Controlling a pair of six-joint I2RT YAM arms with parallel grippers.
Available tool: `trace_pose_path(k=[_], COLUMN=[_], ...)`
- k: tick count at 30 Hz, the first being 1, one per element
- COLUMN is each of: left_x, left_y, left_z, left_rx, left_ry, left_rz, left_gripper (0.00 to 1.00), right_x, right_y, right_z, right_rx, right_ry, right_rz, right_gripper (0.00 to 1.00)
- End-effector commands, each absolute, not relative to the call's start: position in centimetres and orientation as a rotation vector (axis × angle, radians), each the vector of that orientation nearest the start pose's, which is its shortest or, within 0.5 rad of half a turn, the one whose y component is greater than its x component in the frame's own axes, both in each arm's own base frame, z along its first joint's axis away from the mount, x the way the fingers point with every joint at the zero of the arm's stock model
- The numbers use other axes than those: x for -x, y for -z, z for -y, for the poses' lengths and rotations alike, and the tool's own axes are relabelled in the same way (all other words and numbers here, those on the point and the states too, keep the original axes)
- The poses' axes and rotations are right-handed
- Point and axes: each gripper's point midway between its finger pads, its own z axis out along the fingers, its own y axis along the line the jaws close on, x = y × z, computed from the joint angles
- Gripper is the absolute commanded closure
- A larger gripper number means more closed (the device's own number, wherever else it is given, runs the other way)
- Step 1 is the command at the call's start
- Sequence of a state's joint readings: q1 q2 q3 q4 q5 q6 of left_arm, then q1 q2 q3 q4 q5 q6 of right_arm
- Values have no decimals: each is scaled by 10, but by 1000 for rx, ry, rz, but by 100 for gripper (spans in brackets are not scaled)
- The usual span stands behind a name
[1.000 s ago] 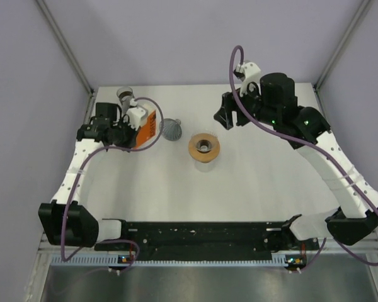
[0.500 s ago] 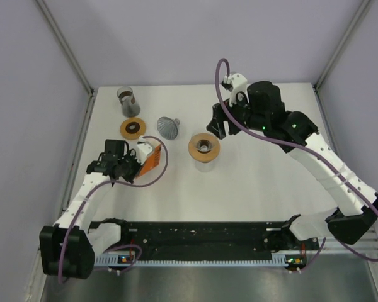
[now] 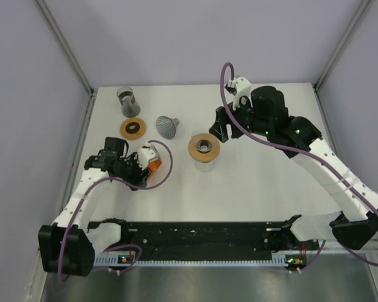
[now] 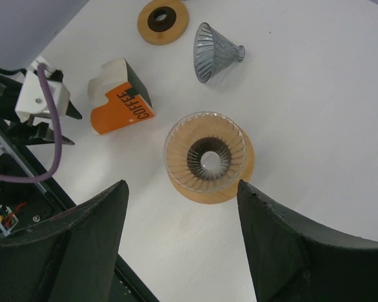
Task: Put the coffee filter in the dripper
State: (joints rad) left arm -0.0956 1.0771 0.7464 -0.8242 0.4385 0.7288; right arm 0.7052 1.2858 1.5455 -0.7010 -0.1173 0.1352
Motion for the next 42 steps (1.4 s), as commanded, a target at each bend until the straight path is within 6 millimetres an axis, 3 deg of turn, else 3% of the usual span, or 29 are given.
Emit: trace_pose_path(k=[1, 5, 8, 11, 17, 29, 42], left_x=[-204, -213, -229, -254, -286, -313, -319], left_y=[-144, -180, -188, -178, -154, -142, -118], left_z=[88, 94, 93, 78, 56, 51, 62], left_rx=[-1193, -1127, -1029, -900, -793, -748, -779], left_ry=[483, 487, 450, 332, 175, 109, 207], left_rz=[-2207, -2148, -2148, -2215, -2304, -2280, -2342], left_gripper=[43, 43, 48, 64, 70, 66, 66], right_x=[-266, -265, -264, -265, -264, -264, -264], right_y=[-350, -348, -346, -344, -337, -331, -329], right_z=[-263, -262, -259, -256, -253, -251, -250], right_rx=[647, 654, 658, 654, 657, 667, 672], right_ry=[-651, -644, -630, -613, -596, -580, -573], right_rz=[-1929, -1929, -1930, -1931, -1944, -1953, -1957], right_gripper=[30, 30, 30, 30, 29, 28, 28])
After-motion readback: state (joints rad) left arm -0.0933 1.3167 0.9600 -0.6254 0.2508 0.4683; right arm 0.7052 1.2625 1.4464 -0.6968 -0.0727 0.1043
